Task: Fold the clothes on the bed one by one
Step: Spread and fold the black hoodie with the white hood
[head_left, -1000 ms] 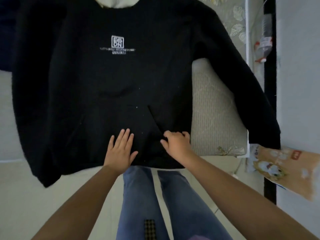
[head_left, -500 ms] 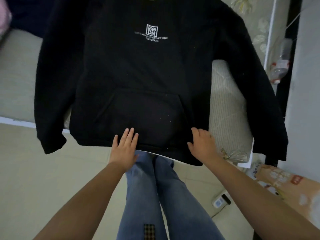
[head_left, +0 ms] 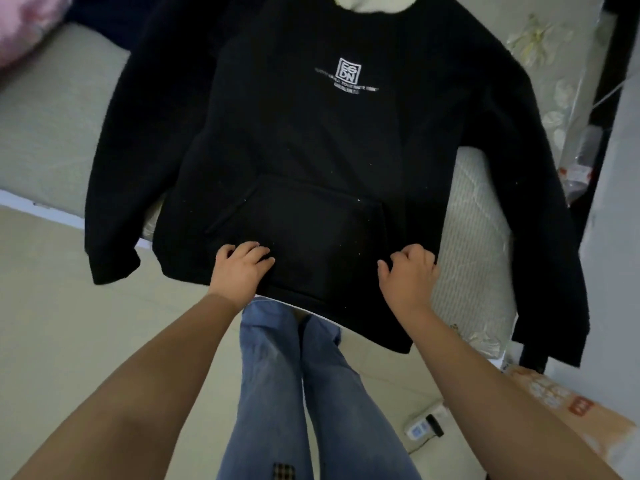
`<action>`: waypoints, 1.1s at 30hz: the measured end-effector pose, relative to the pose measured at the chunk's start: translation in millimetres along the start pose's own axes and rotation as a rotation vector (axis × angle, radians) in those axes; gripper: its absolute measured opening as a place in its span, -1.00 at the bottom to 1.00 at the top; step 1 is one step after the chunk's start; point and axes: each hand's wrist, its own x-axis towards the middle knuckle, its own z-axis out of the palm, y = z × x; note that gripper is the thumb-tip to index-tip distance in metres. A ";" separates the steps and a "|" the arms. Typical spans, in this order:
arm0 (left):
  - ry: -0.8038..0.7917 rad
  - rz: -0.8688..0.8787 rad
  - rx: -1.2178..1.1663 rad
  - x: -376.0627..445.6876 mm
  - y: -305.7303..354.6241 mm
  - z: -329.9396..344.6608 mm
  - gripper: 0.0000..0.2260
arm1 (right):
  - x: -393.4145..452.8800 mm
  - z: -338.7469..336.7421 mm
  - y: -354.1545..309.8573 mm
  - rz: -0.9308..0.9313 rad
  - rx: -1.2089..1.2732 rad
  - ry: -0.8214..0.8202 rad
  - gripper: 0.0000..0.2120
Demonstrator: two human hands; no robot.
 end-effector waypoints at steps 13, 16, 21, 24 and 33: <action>0.387 0.110 -0.111 -33.7 -4.9 0.1 -0.71 | -25.6 -0.7 8.4 -0.200 -0.159 -0.056 -0.77; 0.183 0.042 -0.049 -36.0 -2.2 1.8 -0.71 | -29.2 4.0 11.6 -0.178 -0.243 -0.162 -0.72; -0.174 -0.124 0.030 -7.9 14.6 -5.8 -0.76 | -21.9 -0.8 0.0 -0.182 -0.193 -0.139 -0.72; -0.213 -0.096 0.036 -0.4 14.5 -22.7 -0.75 | -16.6 -9.1 -10.3 -0.253 -0.067 -0.022 -0.62; 0.104 -0.241 -0.149 23.1 -48.5 -85.0 -0.69 | 36.4 -31.5 -64.2 -0.436 -0.045 -0.089 -0.62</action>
